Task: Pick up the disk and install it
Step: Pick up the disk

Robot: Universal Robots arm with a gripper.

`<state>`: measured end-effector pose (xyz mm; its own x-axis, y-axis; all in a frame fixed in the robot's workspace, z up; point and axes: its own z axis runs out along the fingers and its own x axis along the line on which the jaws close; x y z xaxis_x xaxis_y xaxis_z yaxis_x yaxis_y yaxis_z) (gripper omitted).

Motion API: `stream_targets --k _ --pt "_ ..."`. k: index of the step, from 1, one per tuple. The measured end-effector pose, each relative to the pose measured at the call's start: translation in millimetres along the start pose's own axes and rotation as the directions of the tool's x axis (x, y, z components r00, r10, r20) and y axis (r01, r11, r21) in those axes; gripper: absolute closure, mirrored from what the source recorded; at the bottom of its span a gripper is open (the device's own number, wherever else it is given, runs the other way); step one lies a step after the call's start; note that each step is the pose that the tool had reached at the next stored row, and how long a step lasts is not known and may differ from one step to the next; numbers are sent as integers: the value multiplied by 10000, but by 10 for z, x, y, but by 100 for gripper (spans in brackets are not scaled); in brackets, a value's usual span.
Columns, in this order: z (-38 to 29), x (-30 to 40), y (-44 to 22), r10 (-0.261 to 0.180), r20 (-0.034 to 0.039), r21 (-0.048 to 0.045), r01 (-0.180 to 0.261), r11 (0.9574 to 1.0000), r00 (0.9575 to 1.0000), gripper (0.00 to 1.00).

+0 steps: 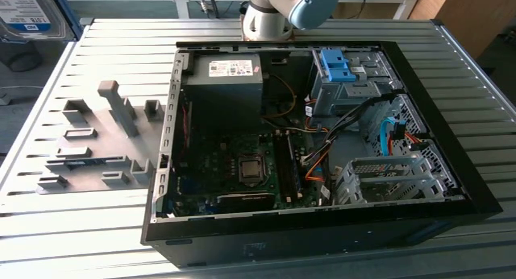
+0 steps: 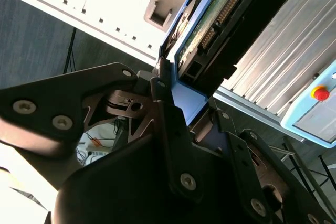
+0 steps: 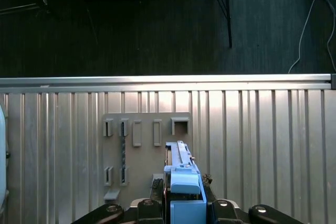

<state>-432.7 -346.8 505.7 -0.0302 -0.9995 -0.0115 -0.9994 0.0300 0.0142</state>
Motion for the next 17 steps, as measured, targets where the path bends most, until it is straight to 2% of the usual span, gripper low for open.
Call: stream_targets --k 3,8,11,17 --pt "-33 0 0 0 0 0 0 10000 10000 63" --pt "-179 -2 2 0 0 -1 0 10000 10000 63" --pt "-190 15 -8 -1 2 2 1 10000 10000 63" --pt "-192 102 -25 0 1 1 0 10000 10000 63"
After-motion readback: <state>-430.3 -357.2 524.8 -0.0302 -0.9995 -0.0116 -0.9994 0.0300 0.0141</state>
